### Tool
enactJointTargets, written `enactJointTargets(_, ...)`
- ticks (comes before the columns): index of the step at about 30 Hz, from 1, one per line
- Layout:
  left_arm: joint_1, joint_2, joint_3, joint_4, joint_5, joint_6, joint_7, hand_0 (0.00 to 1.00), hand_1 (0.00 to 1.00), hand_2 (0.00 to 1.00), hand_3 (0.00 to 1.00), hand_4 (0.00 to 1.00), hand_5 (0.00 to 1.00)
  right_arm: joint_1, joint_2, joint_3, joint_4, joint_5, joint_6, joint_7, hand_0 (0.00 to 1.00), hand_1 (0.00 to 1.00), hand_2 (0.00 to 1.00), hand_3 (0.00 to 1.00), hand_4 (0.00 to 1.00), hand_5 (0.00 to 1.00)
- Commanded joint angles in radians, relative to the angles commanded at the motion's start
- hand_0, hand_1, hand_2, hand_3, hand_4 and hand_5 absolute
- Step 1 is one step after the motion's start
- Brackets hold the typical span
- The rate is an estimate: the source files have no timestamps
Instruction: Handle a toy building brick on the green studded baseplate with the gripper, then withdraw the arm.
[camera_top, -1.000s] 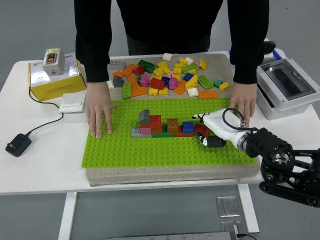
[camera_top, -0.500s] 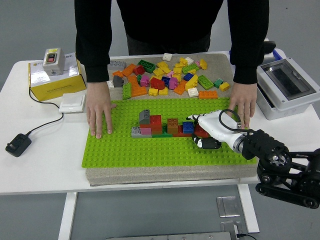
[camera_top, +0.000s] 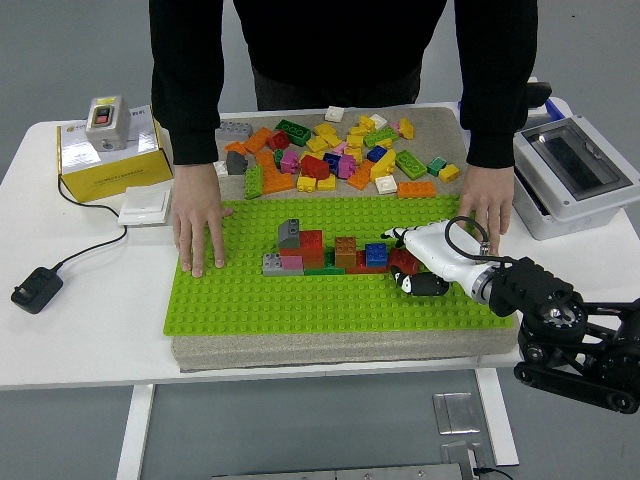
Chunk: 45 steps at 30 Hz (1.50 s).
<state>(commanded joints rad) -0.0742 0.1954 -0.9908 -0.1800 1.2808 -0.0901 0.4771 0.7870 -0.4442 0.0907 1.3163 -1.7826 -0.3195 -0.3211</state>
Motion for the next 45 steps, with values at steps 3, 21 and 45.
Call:
enactJointTargets(3,0.000,0.000,-0.002,0.000,0.002,0.000,0.000,0.688,0.636,0.550,0.635,0.119,0.641,-0.001,0.002,-0.001,-0.004,0.002,-0.001,0.001,0.107,0.170,0.725,0.877,0.505,0.419)
enactJointTargets(21,-0.002,0.001,0.005,0.000,0.000,0.005,-0.006,0.688,0.635,0.548,0.633,0.121,0.642,-0.003,-0.006,0.000,0.023,-0.002,-0.010,0.002,0.106,0.171,0.724,0.873,0.489,0.400)
enactJointTargets(45,0.001,0.001,0.000,0.000,-0.005,0.008,-0.007,0.687,0.635,0.544,0.631,0.122,0.639,-0.156,-0.202,0.237,0.269,-0.061,0.036,-0.063,0.098,0.172,0.720,0.699,0.448,0.429)
